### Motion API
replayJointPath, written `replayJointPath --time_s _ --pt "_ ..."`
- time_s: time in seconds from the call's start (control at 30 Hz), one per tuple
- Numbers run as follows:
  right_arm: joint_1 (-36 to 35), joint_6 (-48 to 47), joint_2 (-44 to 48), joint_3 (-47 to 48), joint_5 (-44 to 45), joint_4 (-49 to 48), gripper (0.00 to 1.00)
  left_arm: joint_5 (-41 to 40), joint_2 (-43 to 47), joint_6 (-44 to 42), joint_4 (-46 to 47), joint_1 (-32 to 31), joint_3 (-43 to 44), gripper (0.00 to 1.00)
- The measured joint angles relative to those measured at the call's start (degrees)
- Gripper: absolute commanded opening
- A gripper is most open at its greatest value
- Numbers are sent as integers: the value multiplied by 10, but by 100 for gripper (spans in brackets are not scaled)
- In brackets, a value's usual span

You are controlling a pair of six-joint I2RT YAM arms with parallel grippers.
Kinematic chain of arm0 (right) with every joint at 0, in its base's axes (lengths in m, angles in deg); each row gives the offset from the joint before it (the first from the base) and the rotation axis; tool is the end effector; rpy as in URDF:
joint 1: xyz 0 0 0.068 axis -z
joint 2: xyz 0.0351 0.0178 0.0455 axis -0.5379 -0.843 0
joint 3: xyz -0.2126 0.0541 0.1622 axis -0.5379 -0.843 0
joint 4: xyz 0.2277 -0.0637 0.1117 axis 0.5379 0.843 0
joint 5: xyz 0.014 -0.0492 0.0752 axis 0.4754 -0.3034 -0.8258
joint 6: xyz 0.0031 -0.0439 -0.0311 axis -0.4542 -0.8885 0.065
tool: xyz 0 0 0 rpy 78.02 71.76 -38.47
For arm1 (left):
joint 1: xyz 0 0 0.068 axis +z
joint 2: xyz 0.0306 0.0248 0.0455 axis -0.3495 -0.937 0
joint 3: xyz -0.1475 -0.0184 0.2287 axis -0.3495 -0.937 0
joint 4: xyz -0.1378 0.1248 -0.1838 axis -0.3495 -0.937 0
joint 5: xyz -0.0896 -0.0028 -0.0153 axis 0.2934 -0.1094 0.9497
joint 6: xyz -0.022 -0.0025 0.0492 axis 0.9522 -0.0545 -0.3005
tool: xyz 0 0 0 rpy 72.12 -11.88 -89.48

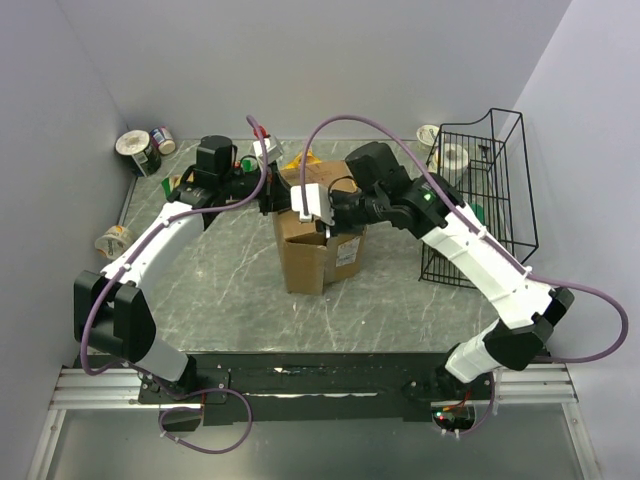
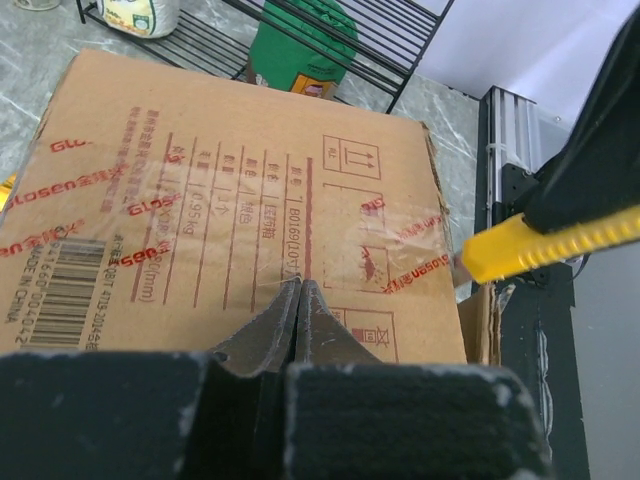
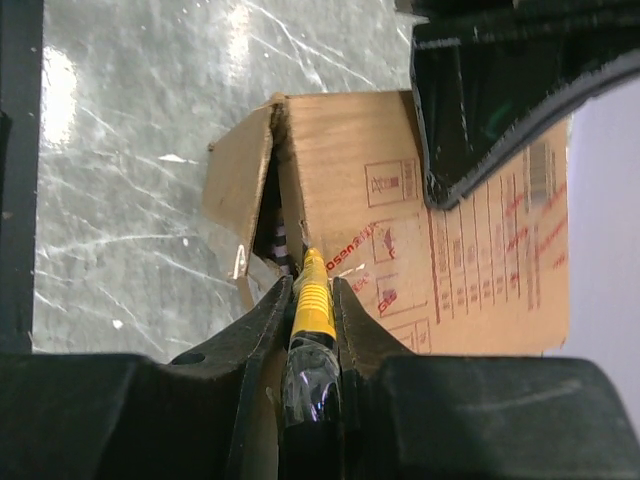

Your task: Unpack the express box

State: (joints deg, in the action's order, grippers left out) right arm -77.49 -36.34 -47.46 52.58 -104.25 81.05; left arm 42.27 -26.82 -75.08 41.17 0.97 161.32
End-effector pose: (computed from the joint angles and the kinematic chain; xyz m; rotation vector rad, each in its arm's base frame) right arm 0.1993 0.2168 0.4369 -1.8196 1.3456 0.3464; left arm 0.3134 -0.1431 0.3471 1.0204 1.6517 -1.1857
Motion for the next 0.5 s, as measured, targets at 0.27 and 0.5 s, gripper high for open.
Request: replayJointPath --time_s 0.27,0.5 --pt "26 -30 25 -31 -24 -5 0 0 -5 -10 -2 -3 5 1" --pt "59 -89 77 -110 -54 -46 0 7 -22 -29 -30 -10 30 1"
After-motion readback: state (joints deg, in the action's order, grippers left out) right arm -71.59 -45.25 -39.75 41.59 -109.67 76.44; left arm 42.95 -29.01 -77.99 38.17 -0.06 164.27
